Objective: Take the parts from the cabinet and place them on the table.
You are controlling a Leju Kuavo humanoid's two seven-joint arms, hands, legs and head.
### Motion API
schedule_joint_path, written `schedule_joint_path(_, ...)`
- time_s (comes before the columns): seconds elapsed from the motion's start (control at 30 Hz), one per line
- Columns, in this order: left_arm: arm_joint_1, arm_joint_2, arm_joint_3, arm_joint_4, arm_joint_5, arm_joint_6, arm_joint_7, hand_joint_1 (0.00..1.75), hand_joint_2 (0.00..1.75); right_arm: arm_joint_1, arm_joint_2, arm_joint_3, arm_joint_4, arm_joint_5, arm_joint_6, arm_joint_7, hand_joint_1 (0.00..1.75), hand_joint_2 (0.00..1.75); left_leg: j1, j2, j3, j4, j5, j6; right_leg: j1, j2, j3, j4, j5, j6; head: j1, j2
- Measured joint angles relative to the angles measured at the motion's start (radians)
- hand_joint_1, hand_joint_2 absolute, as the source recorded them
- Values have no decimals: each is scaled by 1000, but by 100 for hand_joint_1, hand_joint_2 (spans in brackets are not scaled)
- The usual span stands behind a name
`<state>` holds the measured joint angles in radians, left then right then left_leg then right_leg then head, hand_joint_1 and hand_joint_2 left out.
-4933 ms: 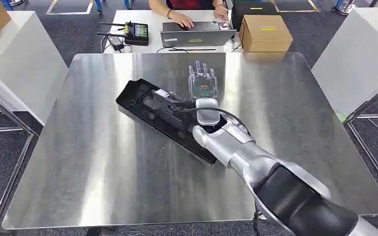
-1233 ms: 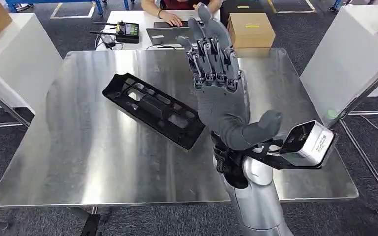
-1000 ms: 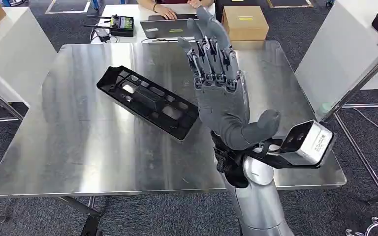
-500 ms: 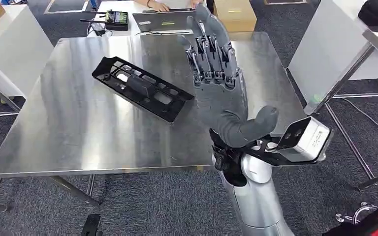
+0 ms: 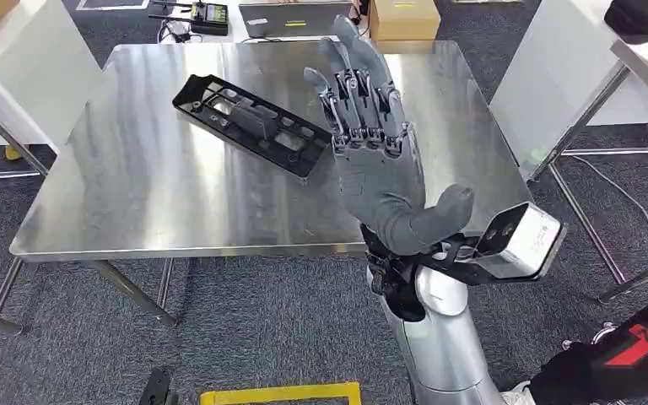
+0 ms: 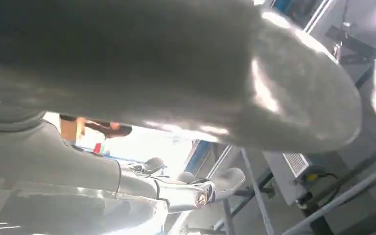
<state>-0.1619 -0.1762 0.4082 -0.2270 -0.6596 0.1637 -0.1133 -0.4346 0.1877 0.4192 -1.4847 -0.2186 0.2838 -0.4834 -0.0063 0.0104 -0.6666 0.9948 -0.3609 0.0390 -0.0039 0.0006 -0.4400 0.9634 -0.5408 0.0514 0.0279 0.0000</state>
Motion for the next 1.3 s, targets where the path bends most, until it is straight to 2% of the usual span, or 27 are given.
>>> schedule_joint_path(0.1,1,0,0,0,2,-4,0,0,0,1,-3,0,0,0,-3,1,0,0,3,1,-2,-6,29,-15,3,1,-31,13,12,-21,-1,0)
schedule_joint_path(0.13,1,3,0,0,3,-5,0,0,0,1,-3,0,2,0,-4,1,0,0,4,-1,-10,-5,30,-20,-17,0,-37,8,24,-34,1,0)
schedule_joint_path(0.2,2,3,0,0,10,-9,0,0,0,0,0,1,2,0,-5,1,0,0,11,-8,-41,77,-80,-34,-16,-4,-52,10,47,-56,-2,0)
schedule_joint_path(0.27,2,4,0,0,12,-9,0,0,0,1,0,2,3,0,-5,1,0,0,17,-9,-88,240,-175,-46,-16,-4,-78,11,68,-54,-2,0)
schedule_joint_path(0.3,3,4,0,0,12,-9,0,0,0,2,-1,2,5,0,-5,1,0,0,19,-9,-101,300,-192,-51,-15,-5,-90,13,77,-52,-2,0)
schedule_joint_path(0.33,4,4,0,0,12,-9,0,0,0,2,-1,2,7,0,-5,1,0,0,22,-9,-94,321,-183,-53,-16,-5,-103,16,85,-49,-2,0)
schedule_joint_path(0.37,4,4,0,0,12,-9,0,0,0,2,-1,2,8,0,-5,1,0,0,27,-9,-62,293,-157,-56,-18,-5,-115,19,92,-45,-2,0)
schedule_joint_path(0.43,3,5,0,0,12,-9,0,0,0,1,-2,2,9,1,-5,1,0,0,37,-8,58,132,-104,-60,-24,-5,-132,30,99,-34,-2,0)
schedule_joint_path(0.47,1,4,0,0,12,-9,0,0,0,0,0,2,9,0,-5,1,0,0,39,-10,117,40,-119,-63,-21,-5,-138,38,102,-29,-2,0)
schedule_joint_path(0.5,0,4,0,0,13,-9,0,0,0,-1,0,2,9,0,-5,1,0,0,31,-17,135,12,-131,-60,-18,-4,-147,39,107,-21,-3,0)
schedule_joint_path(0.53,0,4,0,0,13,-9,0,0,0,0,0,3,9,0,-5,2,0,0,27,-19,125,21,-122,-47,-17,-5,-149,39,113,-12,0,0)
schedule_joint_path(0.6,1,6,0,0,13,-9,0,0,0,0,0,3,9,1,-5,2,0,0,19,-19,115,20,-119,-34,-20,-5,-154,34,126,7,0,0)
schedule_joint_path(0.63,1,6,1,0,13,-9,0,0,0,0,0,3,9,1,-5,2,0,0,21,-17,108,9,-106,-18,-18,-4,-159,33,133,17,-2,0)
schedule_joint_path(0.7,-1,5,1,0,16,-9,0,0,0,-2,-3,3,10,2,-5,3,0,0,21,-11,93,6,-87,6,-18,-4,-193,94,66,4,0,0)
schedule_joint_path(0.77,0,6,3,0,20,-9,2,0,0,-2,-5,6,15,2,-7,3,0,0,15,-9,68,7,-69,14,-17,-3,-248,259,-27,-12,0,0)
schedule_joint_path(0.8,0,6,3,0,21,-9,4,0,0,-2,-6,8,19,3,-12,3,0,0,12,-8,54,8,-60,16,-14,-3,-269,331,-55,-11,0,0)
schedule_joint_path(0.83,0,6,4,0,23,-9,6,0,0,-2,-8,11,24,5,-15,4,0,0,8,-8,42,8,-51,17,-13,-3,-268,360,-59,-5,0,0)
schedule_joint_path(0.87,1,6,5,0,27,-8,8,0,0,-4,-9,16,30,9,-22,4,0,0,5,-9,32,8,-43,17,-11,-3,-243,339,-45,1,0,0)
schedule_joint_path(0.93,1,7,8,0,33,-6,10,0,0,-16,-10,29,44,19,-33,7,0,0,-2,-10,16,8,-28,17,-4,-3,-133,182,9,7,0,0)
schedule_joint_path(0.97,1,6,10,0,33,-6,10,0,0,-24,-9,34,49,21,-35,7,0,0,-3,-11,12,9,-20,15,2,-3,-69,88,19,-2,0,0)
schedule_joint_path(1.0,1,5,10,0,34,-6,10,0,0,-32,-9,38,53,21,-37,7,0,0,-8,-11,4,10,-14,10,11,-4,-25,18,1,-21,0,0)
schedule_joint_path(1.07,2,6,11,1,35,-5,10,0,0,-39,-9,48,63,21,-41,7,0,0,-5,-8,3,6,3,1,16,-4,-35,13,14,-23,2,0)
schedule_joint_path(1.13,3,5,11,1,37,-2,10,0,0,-39,-9,54,72,21,-42,8,0,0,-6,-10,1,1,18,-11,11,-4,-46,7,28,-39,1,0)
schedule_joint_path(1.17,4,8,11,1,37,0,10,0,0,-43,-9,57,75,21,-44,8,0,0,-2,-14,-10,10,-2,-18,-7,-7,-41,2,41,-45,0,0)
schedule_joint_path(1.2,5,8,11,1,37,3,10,0,0,-45,-7,60,77,21,-44,8,0,0,0,-14,-24,49,-56,-23,-7,-7,-52,2,52,-59,-1,0)
schedule_joint_path(1.27,5,9,12,1,38,5,9,0,0,-44,-6,67,81,22,-48,9,0,0,10,-14,-67,195,-160,-37,-8,-8,-70,3,67,-63,-2,0)
schedule_joint_path(1.3,6,10,12,1,40,7,9,0,0,-44,-6,70,85,23,-51,10,0,0,14,-14,-86,269,-190,-44,-8,-9,-79,5,73,-60,-2,0)
